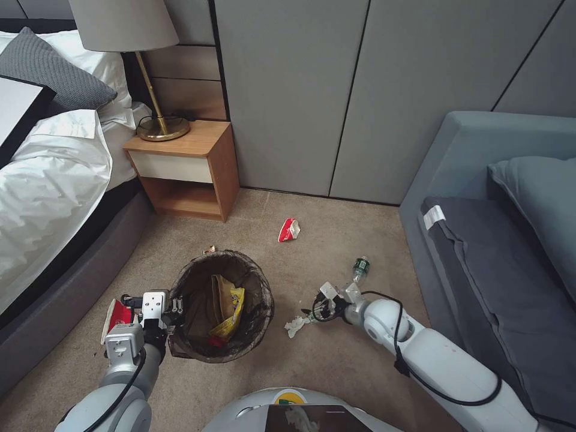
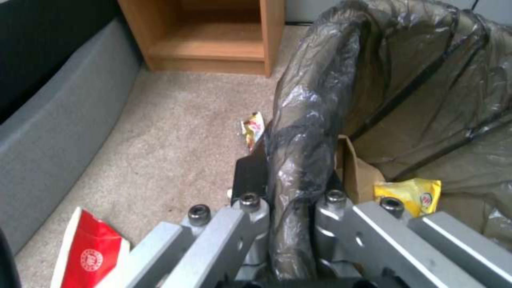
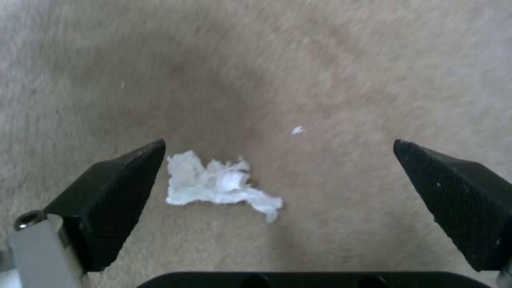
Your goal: Pick up the trash bin, then pick up the garbage from the floor and place it into the trash bin.
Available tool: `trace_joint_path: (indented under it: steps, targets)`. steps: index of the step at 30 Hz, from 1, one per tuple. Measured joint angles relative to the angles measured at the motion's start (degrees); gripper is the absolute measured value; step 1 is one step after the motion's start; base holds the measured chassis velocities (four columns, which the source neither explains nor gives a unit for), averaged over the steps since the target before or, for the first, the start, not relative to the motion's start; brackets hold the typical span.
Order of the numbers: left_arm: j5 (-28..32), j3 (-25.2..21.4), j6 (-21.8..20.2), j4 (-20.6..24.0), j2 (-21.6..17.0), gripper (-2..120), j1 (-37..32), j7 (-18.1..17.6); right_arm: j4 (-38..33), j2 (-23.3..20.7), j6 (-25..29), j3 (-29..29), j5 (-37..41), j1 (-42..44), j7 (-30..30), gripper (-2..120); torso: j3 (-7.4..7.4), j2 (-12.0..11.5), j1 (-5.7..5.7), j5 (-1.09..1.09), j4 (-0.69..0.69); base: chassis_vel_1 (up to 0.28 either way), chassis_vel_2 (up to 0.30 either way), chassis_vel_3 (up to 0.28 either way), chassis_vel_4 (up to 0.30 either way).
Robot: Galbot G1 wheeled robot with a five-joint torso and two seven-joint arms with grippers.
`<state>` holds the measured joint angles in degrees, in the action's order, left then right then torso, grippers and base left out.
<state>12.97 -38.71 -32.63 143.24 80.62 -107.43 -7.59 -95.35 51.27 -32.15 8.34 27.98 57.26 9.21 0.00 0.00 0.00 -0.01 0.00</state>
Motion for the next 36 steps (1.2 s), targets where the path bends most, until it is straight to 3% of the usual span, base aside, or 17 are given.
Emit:
trace_joint_path:
  steps: [11, 36]
  targets:
    - [0.34, 0.07, 0.05, 0.0, 0.19, 5, 0.44, 0.15, 4.48, 3.46, -3.98, 5.5, 0.03, -3.51, -3.41, 100, -0.01, 0.0, 0.0, 0.01, 0.0, 0.0, 0.0, 0.0, 0.0]
    - [0.35, -0.69, -0.5, 0.0, 1.18, 5, 0.11, -0.81, 8.4, 5.46, -4.41, 8.39, -1.69, -4.03, -3.81, 100, 0.0, 0.0, 0.0, 0.01, 0.0, 0.0, 0.0, 0.0, 0.0]
